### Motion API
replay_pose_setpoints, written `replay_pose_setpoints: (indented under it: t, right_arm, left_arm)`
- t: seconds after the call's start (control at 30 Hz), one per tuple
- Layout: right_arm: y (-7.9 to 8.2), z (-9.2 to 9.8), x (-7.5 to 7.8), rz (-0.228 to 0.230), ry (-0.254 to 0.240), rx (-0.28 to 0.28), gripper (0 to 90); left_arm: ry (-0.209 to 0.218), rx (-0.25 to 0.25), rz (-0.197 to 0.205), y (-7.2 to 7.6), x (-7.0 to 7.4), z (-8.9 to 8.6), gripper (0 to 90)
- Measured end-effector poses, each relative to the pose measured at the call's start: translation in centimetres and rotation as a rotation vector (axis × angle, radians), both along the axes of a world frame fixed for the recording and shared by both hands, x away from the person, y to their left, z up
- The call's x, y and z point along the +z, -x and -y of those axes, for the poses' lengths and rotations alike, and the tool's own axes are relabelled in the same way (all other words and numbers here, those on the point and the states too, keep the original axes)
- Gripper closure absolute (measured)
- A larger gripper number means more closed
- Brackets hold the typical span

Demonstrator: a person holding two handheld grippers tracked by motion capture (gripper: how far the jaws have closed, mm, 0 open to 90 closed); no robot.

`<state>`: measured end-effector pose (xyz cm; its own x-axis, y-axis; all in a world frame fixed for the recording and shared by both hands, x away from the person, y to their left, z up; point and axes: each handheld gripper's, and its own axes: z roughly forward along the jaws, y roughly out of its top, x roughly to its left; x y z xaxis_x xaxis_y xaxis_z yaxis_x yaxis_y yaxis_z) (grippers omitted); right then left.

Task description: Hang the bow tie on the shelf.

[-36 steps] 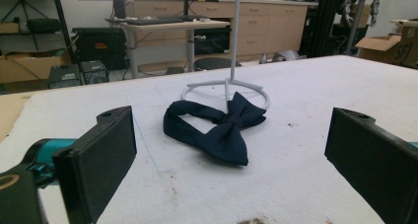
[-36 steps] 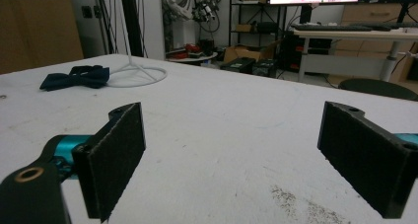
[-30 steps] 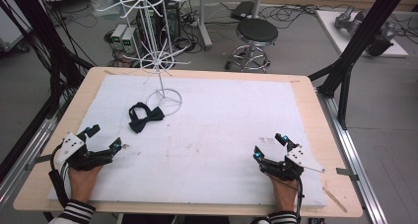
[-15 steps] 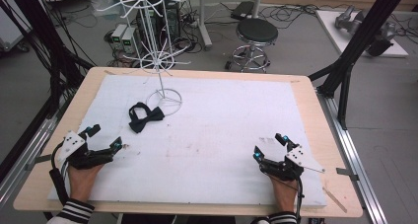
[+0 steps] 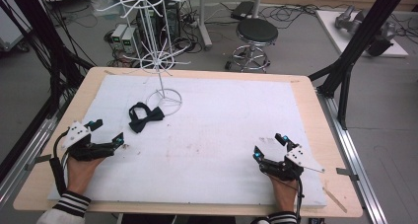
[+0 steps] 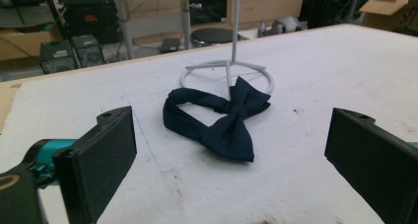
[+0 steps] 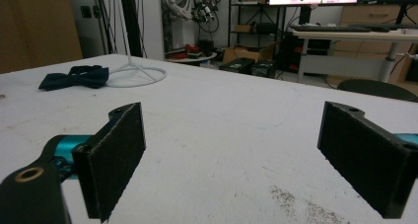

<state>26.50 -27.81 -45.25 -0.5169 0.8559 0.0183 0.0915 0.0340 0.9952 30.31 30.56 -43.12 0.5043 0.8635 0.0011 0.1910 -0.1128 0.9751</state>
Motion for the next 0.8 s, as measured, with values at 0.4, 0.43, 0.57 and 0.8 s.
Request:
replay_pose_setpoints:
  t: [0.4,0.43,0.57,0.8]
  right_arm:
    - [0.0,0.0,0.0,0.003,0.002,0.0,10.0]
    - [0.0,0.0,0.0,0.003,0.002,0.0,10.0]
    - [0.0,0.0,0.0,0.001,0.0,0.001,10.0]
    - [0.0,0.0,0.0,0.005,0.002,0.001,10.0]
  left_arm:
    - [-0.034,-0.029,-0.118,-3.1,1.2,0.5,5.8]
    - [-0.034,-0.029,-0.118,-3.1,1.2,0.5,5.8]
    - [-0.056,-0.029,-0.154,-3.9,1.3,0.6,5.8]
    - [-0.106,-0.056,-0.227,-6.2,1.6,1.2,8.5]
